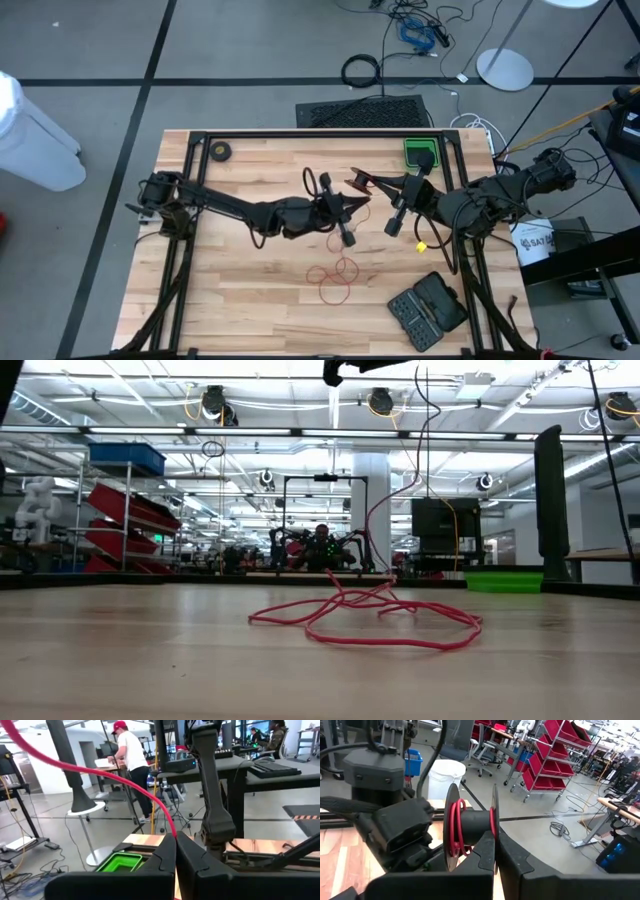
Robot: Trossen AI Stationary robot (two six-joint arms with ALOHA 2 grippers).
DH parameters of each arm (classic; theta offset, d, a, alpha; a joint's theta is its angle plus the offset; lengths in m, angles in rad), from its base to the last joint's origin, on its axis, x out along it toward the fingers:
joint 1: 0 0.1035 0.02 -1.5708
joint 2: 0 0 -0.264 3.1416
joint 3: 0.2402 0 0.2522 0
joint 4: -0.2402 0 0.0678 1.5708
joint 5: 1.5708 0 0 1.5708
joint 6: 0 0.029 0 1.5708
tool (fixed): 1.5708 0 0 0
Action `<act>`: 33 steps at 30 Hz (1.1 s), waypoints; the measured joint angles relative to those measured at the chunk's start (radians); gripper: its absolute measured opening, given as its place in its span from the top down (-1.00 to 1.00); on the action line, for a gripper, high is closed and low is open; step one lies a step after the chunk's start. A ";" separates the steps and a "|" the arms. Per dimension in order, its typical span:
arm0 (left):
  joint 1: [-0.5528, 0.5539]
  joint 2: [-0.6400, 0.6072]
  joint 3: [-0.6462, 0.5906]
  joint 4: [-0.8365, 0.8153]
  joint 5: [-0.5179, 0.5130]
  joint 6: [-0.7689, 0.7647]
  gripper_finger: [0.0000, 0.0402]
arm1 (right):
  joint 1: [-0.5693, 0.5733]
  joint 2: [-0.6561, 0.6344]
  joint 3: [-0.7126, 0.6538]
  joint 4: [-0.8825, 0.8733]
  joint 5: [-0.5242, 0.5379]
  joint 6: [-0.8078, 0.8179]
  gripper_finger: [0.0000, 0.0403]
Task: Coil cords
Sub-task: Coil the red wire into the spool
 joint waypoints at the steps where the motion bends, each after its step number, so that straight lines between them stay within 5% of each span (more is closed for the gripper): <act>1: 0.004 0.000 0.002 0.000 0.007 -0.002 1.00 | -0.001 0.000 0.000 0.000 0.000 0.000 1.00; 33: -0.056 0.000 0.096 0.001 0.145 0.044 1.00 | -0.067 0.038 -0.001 -0.035 0.051 0.000 1.00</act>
